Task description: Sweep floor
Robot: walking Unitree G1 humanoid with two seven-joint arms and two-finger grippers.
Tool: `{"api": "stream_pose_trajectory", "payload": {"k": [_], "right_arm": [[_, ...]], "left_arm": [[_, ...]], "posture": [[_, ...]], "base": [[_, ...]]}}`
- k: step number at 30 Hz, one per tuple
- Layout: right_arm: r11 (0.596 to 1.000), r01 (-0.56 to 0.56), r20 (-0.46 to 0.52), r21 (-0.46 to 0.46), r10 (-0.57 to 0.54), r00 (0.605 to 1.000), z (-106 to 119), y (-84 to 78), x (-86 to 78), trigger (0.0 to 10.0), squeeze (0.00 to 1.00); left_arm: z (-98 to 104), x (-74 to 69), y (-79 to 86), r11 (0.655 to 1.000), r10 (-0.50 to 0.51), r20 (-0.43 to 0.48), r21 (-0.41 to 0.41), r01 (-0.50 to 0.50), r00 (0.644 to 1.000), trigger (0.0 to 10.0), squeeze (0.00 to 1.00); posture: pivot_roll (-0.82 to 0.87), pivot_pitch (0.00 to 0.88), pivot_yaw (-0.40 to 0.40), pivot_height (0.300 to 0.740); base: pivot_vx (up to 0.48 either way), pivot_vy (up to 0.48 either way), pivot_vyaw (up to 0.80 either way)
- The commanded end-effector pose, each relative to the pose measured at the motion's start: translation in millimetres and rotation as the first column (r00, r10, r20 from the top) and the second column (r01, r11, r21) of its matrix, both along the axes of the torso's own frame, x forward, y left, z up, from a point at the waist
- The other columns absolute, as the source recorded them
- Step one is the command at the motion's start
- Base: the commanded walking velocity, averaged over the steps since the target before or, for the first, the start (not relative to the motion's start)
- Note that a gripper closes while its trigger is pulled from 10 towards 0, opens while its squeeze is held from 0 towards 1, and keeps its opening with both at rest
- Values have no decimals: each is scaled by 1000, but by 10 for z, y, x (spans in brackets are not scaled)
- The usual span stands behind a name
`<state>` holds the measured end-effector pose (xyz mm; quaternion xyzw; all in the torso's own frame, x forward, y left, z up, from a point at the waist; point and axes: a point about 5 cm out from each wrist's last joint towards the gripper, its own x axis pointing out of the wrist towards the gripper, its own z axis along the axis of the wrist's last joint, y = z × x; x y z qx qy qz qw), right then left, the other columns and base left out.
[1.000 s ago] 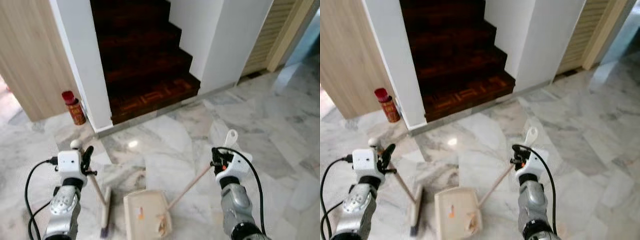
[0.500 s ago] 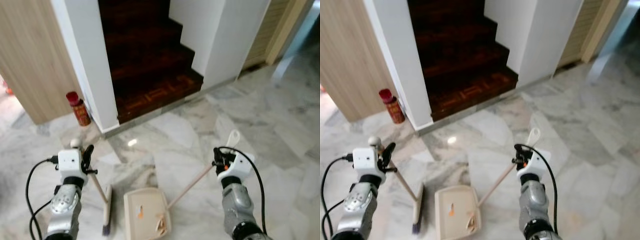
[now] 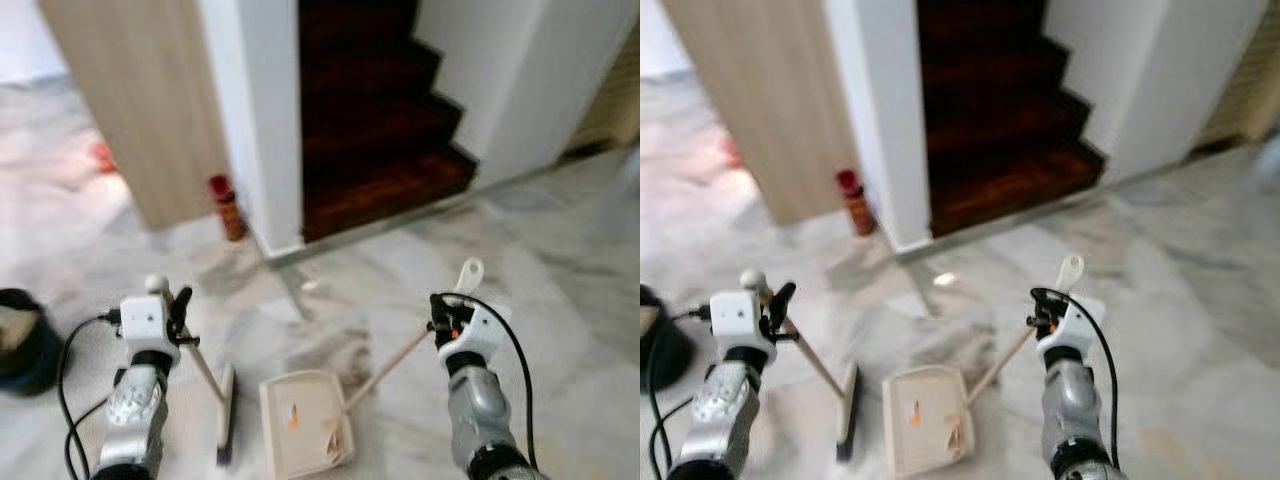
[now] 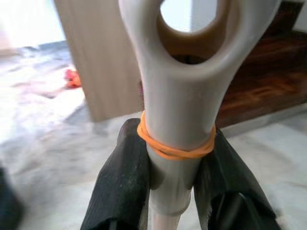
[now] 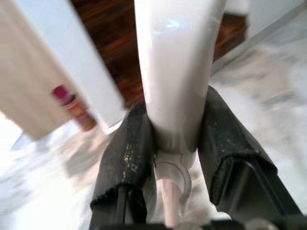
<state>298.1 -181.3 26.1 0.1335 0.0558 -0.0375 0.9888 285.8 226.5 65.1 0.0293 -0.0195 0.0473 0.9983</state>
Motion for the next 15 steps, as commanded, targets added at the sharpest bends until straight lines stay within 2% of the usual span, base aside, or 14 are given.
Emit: {"api": "stream_pose_trajectory", "payload": {"k": [1, 15], "right_arm": [[1000, 6, 33, 15, -7, 999, 69, -15, 47, 10000, 0], [1000, -4, 28, 17, 3, 1000, 67, -3, 54, 10000, 0]], "left_arm": [[51, 23, 17, 1000, 2, 16, 9, -2, 1000, 10000, 0], [49, 21, 15, 1000, 6, 16, 9, -6, 1000, 10000, 0]], "posture": [[10, 0, -25, 740], [14, 0, -29, 740]], "base": [[0, 322, 0], [0, 323, 0]]}}
